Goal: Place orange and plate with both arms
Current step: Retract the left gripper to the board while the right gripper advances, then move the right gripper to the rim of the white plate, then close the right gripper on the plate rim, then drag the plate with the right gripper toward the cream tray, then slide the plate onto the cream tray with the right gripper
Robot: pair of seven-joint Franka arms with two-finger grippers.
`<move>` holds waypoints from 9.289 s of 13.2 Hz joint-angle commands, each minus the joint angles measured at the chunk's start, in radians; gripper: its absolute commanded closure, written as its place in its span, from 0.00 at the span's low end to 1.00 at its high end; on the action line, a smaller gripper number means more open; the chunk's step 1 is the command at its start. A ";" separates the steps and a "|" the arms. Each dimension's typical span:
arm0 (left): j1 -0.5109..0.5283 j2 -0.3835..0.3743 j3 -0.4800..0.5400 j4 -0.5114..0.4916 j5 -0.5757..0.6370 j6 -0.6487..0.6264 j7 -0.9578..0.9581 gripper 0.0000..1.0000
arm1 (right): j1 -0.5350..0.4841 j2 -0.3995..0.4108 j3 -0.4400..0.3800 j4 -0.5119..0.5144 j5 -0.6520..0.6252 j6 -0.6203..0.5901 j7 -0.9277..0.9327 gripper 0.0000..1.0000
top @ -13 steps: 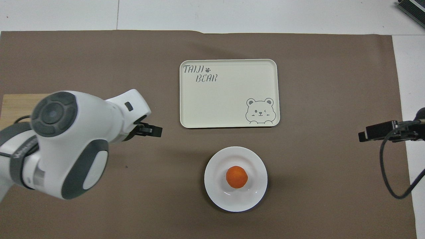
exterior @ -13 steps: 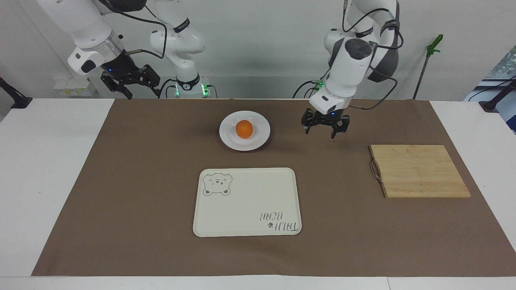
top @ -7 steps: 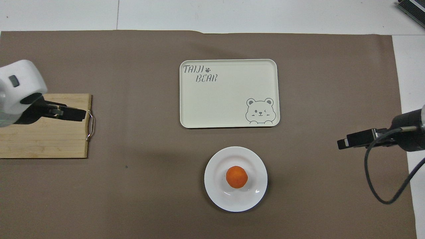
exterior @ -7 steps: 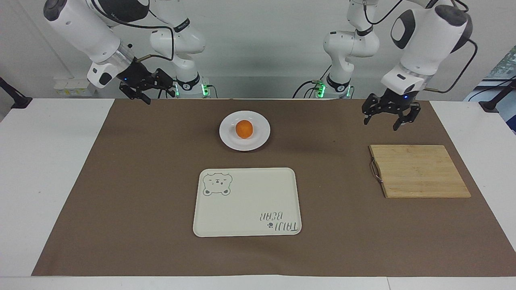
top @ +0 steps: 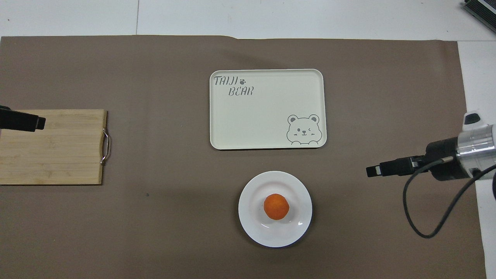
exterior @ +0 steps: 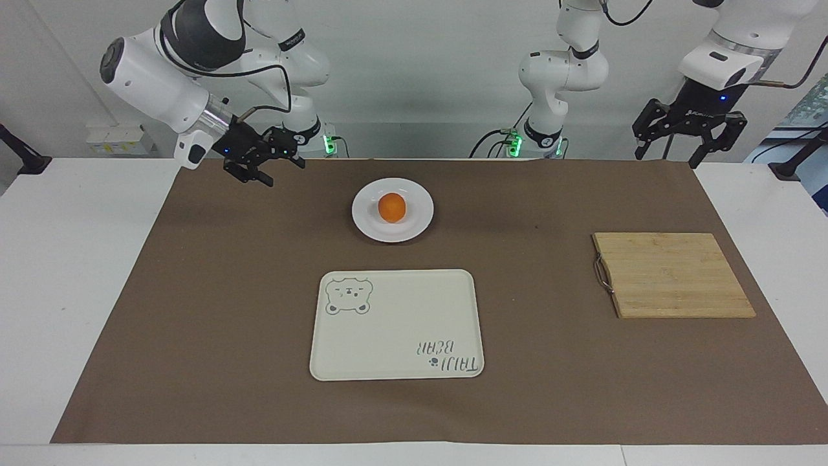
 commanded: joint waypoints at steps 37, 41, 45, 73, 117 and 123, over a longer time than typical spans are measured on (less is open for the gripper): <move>0.010 -0.014 -0.013 -0.008 0.046 -0.157 -0.049 0.00 | 0.058 0.065 0.011 -0.613 0.677 0.347 -0.792 0.00; 0.008 -0.015 -0.013 -0.014 0.046 -0.147 -0.049 0.00 | 0.062 0.069 0.012 -0.622 0.677 0.348 -0.782 0.00; -0.003 -0.015 -0.016 -0.057 0.046 -0.096 -0.054 0.00 | 0.065 0.073 0.014 -0.620 0.693 0.348 -0.764 0.00; -0.009 -0.024 -0.041 -0.053 0.057 -0.108 -0.081 0.00 | 0.193 0.083 0.014 -0.620 0.826 0.459 -0.749 0.72; 0.001 -0.006 -0.030 0.007 0.045 -0.133 -0.069 0.00 | 0.049 0.430 0.006 0.014 0.625 0.316 -0.319 1.00; -0.004 -0.006 -0.030 0.005 0.045 -0.134 -0.074 0.00 | 0.067 0.553 0.008 0.211 0.634 0.356 -0.261 1.00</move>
